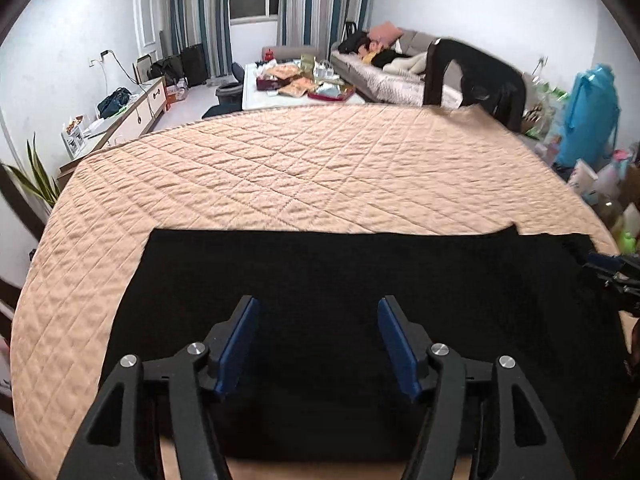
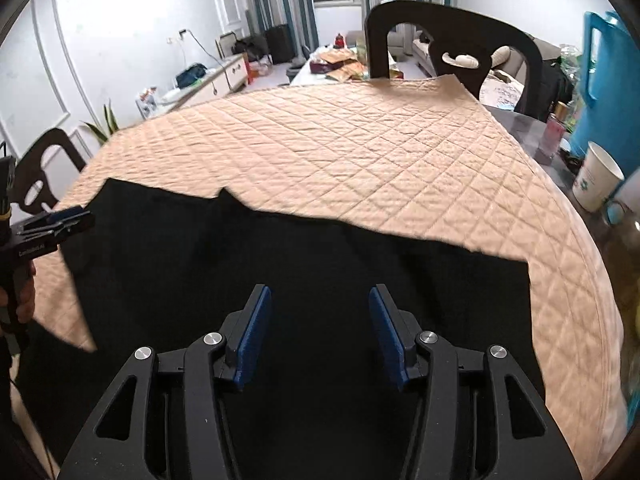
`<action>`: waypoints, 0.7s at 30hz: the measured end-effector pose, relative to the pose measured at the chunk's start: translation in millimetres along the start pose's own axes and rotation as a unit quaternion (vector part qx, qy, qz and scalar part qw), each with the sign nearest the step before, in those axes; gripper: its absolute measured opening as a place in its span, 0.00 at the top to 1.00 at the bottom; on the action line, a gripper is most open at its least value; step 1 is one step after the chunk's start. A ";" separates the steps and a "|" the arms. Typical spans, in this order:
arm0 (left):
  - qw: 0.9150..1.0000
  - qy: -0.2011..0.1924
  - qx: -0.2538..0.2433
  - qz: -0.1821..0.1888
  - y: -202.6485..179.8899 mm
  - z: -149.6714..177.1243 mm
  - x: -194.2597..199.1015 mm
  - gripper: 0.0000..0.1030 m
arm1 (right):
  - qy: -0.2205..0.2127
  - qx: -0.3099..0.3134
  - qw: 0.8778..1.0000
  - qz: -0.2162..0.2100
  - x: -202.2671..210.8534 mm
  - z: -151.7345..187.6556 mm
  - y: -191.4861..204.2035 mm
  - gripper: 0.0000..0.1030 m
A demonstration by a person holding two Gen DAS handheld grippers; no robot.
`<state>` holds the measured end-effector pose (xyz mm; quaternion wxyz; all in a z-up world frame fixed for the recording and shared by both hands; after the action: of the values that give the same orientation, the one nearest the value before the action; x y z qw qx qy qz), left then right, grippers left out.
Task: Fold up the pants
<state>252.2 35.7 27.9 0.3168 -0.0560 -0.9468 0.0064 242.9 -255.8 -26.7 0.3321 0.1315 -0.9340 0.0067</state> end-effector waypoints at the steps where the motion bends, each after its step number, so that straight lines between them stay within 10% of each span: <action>1: 1.000 0.008 0.000 0.000 -0.6 -2.2 -10.3 0.36 | 0.003 0.001 1.000 0.005 -7.2 -2.9 -2.1 0.49; 11: 0.999 0.004 -0.049 -0.017 -12.8 4.6 -43.0 0.23 | 0.041 0.030 0.998 0.022 -52.5 -11.3 -2.3 0.48; 15: 0.998 0.007 -0.057 0.003 -22.1 5.0 -34.9 0.56 | 0.037 0.033 0.999 0.012 -51.1 -11.9 0.7 0.91; 18: 0.997 0.011 -0.078 0.010 -37.7 6.7 -28.9 0.93 | 0.035 0.056 0.997 0.029 -50.4 -11.5 9.8 0.92; 21: 0.996 0.016 -0.086 -0.005 -42.2 5.6 -24.1 0.96 | 0.029 0.045 0.998 0.028 -45.9 -14.8 12.0 0.93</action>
<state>263.7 -8.7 11.0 0.3259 -0.0788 -0.9389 -0.0777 283.3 -231.7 -42.8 0.3523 0.1198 -0.9261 0.0619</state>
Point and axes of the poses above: each gripper's, at about its wrist camera, not at the fingertips, and x roughly against the way its jaws point, y to its left, z to its underside, the point moved 1 cm from there along -x, roughly the way its jaws point, and after that the axes turned 15 degrees about -y, right-handed, at the moved point
